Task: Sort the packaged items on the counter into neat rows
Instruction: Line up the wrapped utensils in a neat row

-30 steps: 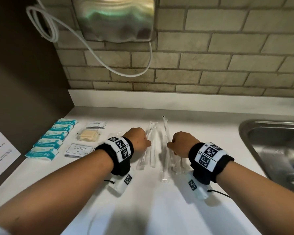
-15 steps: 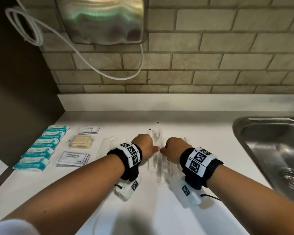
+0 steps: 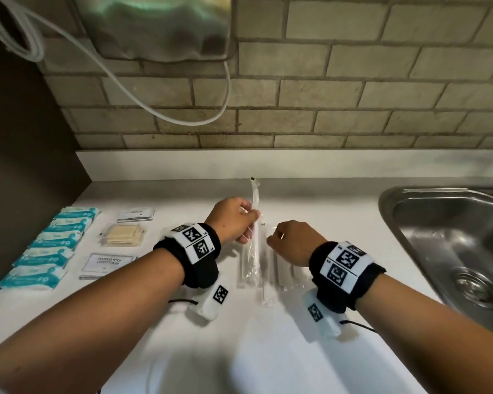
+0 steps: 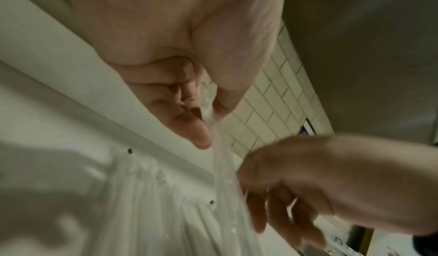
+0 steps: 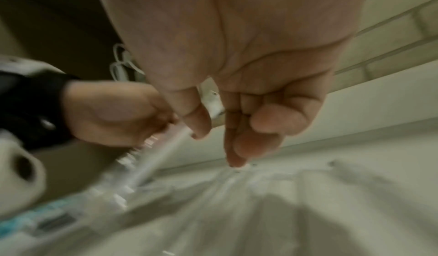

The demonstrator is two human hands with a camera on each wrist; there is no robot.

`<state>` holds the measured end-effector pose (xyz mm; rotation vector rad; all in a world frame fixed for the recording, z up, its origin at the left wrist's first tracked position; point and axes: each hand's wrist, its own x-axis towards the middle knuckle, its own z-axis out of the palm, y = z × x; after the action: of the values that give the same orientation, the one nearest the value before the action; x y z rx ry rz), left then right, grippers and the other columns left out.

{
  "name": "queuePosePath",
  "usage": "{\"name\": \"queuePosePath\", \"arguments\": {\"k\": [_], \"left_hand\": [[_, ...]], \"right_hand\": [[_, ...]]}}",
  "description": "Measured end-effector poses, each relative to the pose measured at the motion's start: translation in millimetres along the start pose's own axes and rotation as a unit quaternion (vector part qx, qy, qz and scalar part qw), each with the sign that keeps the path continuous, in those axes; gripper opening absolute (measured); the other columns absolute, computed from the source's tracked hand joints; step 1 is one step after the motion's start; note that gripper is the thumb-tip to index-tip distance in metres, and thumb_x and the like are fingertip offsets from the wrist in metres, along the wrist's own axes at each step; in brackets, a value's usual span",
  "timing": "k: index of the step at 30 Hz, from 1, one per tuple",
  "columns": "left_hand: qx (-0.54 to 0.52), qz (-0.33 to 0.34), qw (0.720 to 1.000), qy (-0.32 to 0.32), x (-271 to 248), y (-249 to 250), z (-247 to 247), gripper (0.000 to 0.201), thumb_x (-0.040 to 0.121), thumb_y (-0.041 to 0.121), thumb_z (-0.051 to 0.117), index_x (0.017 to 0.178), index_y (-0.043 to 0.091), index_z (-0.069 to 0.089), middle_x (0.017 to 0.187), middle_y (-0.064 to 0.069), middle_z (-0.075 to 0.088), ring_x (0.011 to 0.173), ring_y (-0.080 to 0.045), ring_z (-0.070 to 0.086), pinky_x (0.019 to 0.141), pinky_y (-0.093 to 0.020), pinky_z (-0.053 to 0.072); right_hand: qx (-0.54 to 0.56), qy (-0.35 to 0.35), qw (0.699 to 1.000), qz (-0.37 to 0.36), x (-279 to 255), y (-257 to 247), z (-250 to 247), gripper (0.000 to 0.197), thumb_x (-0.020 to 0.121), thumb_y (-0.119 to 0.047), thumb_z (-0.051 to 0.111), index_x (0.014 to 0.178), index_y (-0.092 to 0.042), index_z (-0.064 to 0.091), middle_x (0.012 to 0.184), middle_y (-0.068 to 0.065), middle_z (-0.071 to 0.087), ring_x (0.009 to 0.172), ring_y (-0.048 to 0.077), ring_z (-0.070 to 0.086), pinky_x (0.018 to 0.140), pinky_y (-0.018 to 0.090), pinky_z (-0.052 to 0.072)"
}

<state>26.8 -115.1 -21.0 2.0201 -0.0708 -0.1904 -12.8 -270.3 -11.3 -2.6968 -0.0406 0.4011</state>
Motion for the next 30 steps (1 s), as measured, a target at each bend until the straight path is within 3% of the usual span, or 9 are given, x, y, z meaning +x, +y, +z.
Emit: {"name": "queuePosePath", "arguments": {"k": [3,6,8,10,14,16,21,25,30], "left_hand": [[-0.015,0.023,1.0,-0.003,0,6,-4,0.023,0.095,0.019,0.058,0.112,0.003,0.057,0.074,-0.009,0.063,0.052,-0.016,0.061,0.052,-0.031,0.057],[-0.015,0.034,0.999,-0.014,-3,10,-7,0.02,0.096,0.019,0.057,0.11,0.005,0.057,0.079,-0.011,0.065,0.054,-0.017,0.063,0.057,-0.035,0.059],[-0.017,0.036,0.999,-0.015,-6,10,-9,0.017,0.095,0.018,0.057,0.107,0.005,0.057,0.08,-0.011,0.064,0.055,-0.018,0.065,0.057,-0.034,0.06],[-0.017,0.03,0.999,-0.012,-8,6,-11,0.015,0.095,0.017,0.058,0.104,0.005,0.058,0.079,-0.011,0.062,0.055,-0.019,0.067,0.057,-0.034,0.06],[-0.003,0.023,1.0,-0.009,-12,-2,-13,0.013,0.095,0.016,0.058,0.099,0.004,0.058,0.08,-0.014,0.063,0.058,-0.023,0.07,0.059,-0.035,0.061],[0.0,0.018,1.0,-0.007,-13,-4,-13,0.015,0.095,0.016,0.058,0.1,0.003,0.058,0.082,-0.015,0.063,0.06,-0.026,0.071,0.057,-0.035,0.06],[-0.002,0.014,1.0,-0.01,-14,-3,-13,0.017,0.095,0.015,0.058,0.104,0.001,0.057,0.083,-0.016,0.063,0.06,-0.027,0.069,0.053,-0.031,0.059],[-0.002,0.016,1.0,-0.011,-12,-4,-14,0.016,0.094,0.016,0.059,0.104,0.004,0.057,0.081,-0.014,0.063,0.06,-0.026,0.069,0.054,-0.032,0.059],[-0.005,0.023,1.0,0.004,-11,-4,-23,0.016,0.094,0.018,0.06,0.105,0.007,0.058,0.079,-0.009,0.063,0.062,-0.026,0.071,0.052,-0.029,0.056]], "right_hand": [[-0.065,-0.015,0.995,0.069,4,18,-1,0.033,0.087,-0.043,0.059,0.085,-0.01,0.061,0.086,0.003,0.066,0.078,0.02,0.063,0.066,0.028,0.049],[-0.072,-0.062,0.987,0.132,12,28,14,0.033,0.075,-0.043,0.071,0.09,-0.013,0.068,0.091,0.0,0.069,0.089,0.026,0.068,0.078,0.032,0.054],[-0.17,-0.088,0.974,0.122,31,35,29,0.023,0.072,-0.039,0.074,0.087,-0.023,0.069,0.095,0.0,0.068,0.094,0.031,0.067,0.085,0.048,0.055],[-0.274,-0.126,0.948,0.102,64,50,46,0.032,0.072,-0.038,0.073,0.1,-0.022,0.067,0.1,0.006,0.063,0.095,0.036,0.066,0.082,0.055,0.054],[-0.358,-0.142,0.921,0.065,57,32,40,0.049,0.089,-0.038,0.056,0.13,-0.01,0.055,0.111,0.011,0.059,0.106,0.039,0.062,0.088,0.053,0.053],[-0.371,-0.134,0.915,0.079,45,22,36,0.054,0.093,-0.034,0.054,0.138,-0.005,0.045,0.132,0.018,0.051,0.12,0.042,0.052,0.095,0.055,0.048],[-0.383,-0.184,0.904,0.04,48,15,41,0.069,0.066,-0.039,0.075,0.128,-0.014,0.058,0.12,0.011,0.06,0.099,0.036,0.064,0.084,0.05,0.055],[-0.341,-0.104,0.93,0.093,47,15,45,0.039,0.099,-0.027,0.041,0.121,-0.001,0.06,0.117,0.015,0.064,0.107,0.036,0.063,0.099,0.048,0.049],[-0.282,-0.077,0.949,0.116,50,22,47,0.044,0.099,-0.031,0.04,0.129,-0.003,0.054,0.127,0.015,0.058,0.117,0.036,0.058,0.107,0.047,0.041]]}}
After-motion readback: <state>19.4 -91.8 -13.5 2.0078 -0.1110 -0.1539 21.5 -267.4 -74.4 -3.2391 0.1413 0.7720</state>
